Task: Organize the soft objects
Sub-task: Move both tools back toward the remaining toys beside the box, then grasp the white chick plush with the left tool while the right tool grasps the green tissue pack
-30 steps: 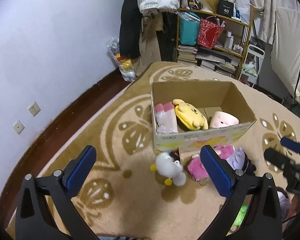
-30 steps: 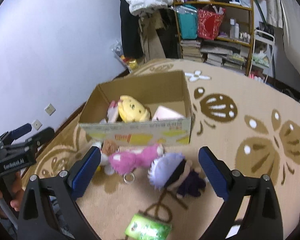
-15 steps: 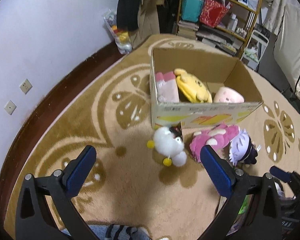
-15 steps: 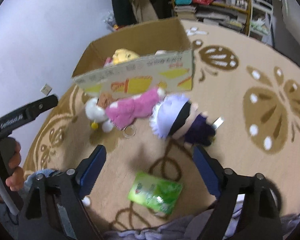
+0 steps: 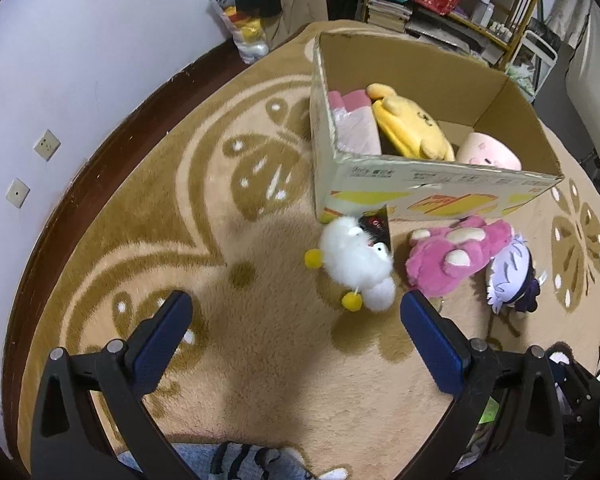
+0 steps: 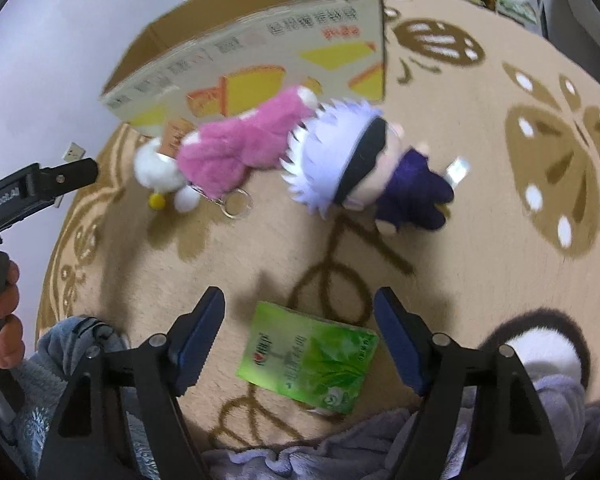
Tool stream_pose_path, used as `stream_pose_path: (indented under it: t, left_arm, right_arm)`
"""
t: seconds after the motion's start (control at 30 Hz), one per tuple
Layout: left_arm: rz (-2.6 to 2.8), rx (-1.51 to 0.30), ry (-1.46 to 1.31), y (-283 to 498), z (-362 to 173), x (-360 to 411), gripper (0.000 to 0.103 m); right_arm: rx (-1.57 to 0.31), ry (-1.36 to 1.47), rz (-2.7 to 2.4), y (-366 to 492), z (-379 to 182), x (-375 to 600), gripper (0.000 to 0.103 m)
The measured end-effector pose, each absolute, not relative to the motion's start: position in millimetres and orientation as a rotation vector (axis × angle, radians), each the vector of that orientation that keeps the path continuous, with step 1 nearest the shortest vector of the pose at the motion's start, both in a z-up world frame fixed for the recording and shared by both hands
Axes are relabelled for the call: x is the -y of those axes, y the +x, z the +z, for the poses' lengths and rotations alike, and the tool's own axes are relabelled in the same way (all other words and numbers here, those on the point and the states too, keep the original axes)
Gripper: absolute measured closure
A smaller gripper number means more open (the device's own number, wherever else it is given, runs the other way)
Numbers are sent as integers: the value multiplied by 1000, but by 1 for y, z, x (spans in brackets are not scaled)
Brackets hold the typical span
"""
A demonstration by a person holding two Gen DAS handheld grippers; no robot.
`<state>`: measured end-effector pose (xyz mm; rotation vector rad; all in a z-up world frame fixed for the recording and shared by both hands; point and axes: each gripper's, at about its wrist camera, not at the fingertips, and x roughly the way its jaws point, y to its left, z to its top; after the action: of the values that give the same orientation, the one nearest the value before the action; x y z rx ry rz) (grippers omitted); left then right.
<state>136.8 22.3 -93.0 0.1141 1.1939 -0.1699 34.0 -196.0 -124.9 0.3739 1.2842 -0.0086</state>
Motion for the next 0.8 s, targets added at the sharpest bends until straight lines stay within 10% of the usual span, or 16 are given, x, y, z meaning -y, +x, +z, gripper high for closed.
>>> stream_pose_path:
  t: [0.8]
  left_arm:
    - [-177, -1245, 98, 158, -119, -15, 0]
  right_arm:
    - [-1366, 427, -29, 45, -154, 193, 25]
